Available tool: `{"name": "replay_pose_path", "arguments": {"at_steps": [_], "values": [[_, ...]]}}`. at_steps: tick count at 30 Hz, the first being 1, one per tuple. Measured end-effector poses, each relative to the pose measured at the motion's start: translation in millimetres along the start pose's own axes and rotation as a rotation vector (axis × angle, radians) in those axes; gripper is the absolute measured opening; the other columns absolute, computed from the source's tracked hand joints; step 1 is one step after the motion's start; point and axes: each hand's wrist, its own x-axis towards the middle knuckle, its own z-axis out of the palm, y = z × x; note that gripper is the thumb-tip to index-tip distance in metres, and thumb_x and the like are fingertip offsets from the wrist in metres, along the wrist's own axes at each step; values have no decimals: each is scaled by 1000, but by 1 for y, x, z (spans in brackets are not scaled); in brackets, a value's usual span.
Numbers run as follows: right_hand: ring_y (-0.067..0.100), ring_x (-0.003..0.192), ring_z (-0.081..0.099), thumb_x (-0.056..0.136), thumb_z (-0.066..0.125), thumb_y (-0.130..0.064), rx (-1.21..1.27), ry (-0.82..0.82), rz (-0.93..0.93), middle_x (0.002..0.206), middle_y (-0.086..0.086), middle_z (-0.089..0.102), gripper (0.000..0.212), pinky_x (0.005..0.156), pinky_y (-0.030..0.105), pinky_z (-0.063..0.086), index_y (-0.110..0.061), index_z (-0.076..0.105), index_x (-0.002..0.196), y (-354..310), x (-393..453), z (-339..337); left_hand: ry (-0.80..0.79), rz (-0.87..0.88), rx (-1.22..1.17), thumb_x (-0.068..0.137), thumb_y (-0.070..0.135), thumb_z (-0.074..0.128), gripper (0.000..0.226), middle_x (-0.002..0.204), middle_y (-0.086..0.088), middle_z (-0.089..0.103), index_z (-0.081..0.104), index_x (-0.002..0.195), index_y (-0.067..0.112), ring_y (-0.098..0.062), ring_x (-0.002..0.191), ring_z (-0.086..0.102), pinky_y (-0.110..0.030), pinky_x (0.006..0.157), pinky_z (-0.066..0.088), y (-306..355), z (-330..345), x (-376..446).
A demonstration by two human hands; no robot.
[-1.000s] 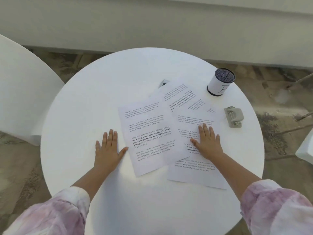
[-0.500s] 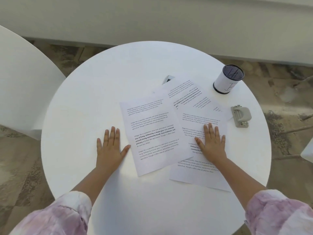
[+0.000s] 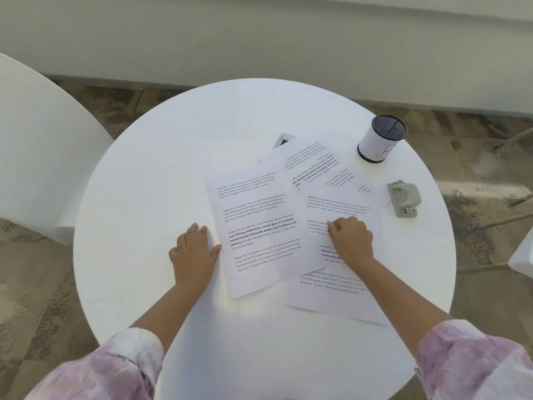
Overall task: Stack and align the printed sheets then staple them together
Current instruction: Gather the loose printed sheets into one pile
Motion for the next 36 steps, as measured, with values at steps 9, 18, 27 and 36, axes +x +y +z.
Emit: {"name": "replay_pose_path", "arguments": {"at_steps": [9,18,27,36], "values": [[14,47,28,86,49,-56,279,-376,102,50,-6,26,56,50,27,20,-22,22,51,-41,-2,8,-4,-34,-9,90,45,48,59,150,-6,30,36,138,12,-29,129,33,-44,92,37,6,1,-4],[28,117,51,82,61,-50,319,-233,151,129,10,49,59,95,45,46,-13,46,126,-43,6,5,-6,-106,-118,88,50,49,59,152,-6,26,38,135,16,-28,133,27,-46,99,32,16,4,-3],[17,66,48,84,61,-47,486,-444,168,72,1,50,32,65,28,37,-19,56,69,-43,20,4,3,-104,-97,83,56,53,65,152,-7,26,39,134,19,-29,134,26,-47,99,31,17,8,-4],[26,111,54,85,63,-37,515,-400,97,118,9,56,42,93,37,45,-12,53,116,-48,12,10,-31,-231,-423,82,40,64,59,131,-17,43,43,125,4,-33,119,40,-43,95,35,45,-5,0]]}}
